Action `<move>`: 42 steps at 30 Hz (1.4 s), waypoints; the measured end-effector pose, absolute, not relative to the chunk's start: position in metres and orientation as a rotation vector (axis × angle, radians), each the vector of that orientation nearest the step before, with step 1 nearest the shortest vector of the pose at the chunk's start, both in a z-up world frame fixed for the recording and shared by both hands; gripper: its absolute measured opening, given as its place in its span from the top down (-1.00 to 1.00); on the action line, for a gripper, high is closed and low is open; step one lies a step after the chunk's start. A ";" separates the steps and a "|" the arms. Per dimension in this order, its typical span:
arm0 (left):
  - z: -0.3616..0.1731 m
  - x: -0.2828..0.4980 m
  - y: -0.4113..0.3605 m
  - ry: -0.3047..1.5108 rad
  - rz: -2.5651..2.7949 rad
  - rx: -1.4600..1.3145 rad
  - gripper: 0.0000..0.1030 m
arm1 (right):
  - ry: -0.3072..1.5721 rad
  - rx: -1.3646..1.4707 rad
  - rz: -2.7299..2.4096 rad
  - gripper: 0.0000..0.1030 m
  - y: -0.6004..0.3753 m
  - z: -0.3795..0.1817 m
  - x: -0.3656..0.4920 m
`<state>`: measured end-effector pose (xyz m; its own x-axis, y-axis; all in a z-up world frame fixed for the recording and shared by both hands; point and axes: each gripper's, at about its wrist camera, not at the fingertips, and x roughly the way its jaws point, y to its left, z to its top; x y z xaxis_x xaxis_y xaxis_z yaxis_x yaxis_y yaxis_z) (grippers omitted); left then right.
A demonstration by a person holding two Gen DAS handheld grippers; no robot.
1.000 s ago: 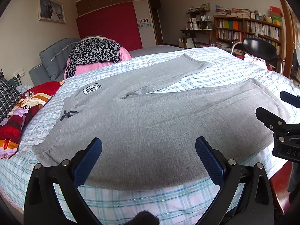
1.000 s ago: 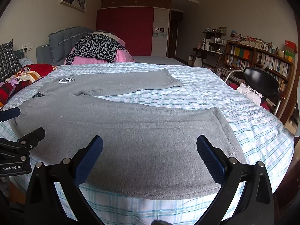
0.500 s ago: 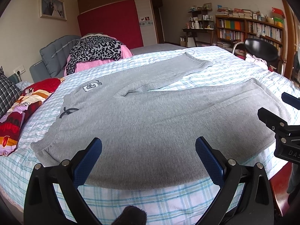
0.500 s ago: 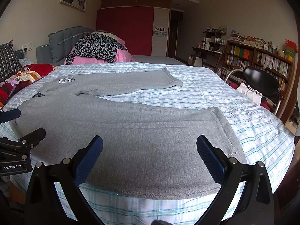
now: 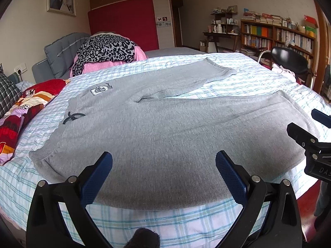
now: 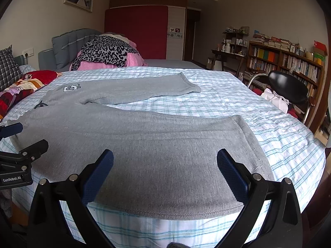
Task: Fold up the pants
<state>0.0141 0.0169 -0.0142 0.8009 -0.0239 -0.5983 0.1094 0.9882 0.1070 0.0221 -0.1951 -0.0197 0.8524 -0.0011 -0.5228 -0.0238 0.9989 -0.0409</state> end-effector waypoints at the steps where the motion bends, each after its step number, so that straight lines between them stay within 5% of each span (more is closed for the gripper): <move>1: -0.014 0.016 0.019 0.640 -0.072 0.133 -0.91 | 0.551 -0.048 0.013 -0.96 -0.195 -0.019 0.023; 42: 0.007 0.296 0.242 0.820 0.279 -0.051 -0.91 | 0.763 0.101 0.022 -0.96 -0.236 -0.020 0.228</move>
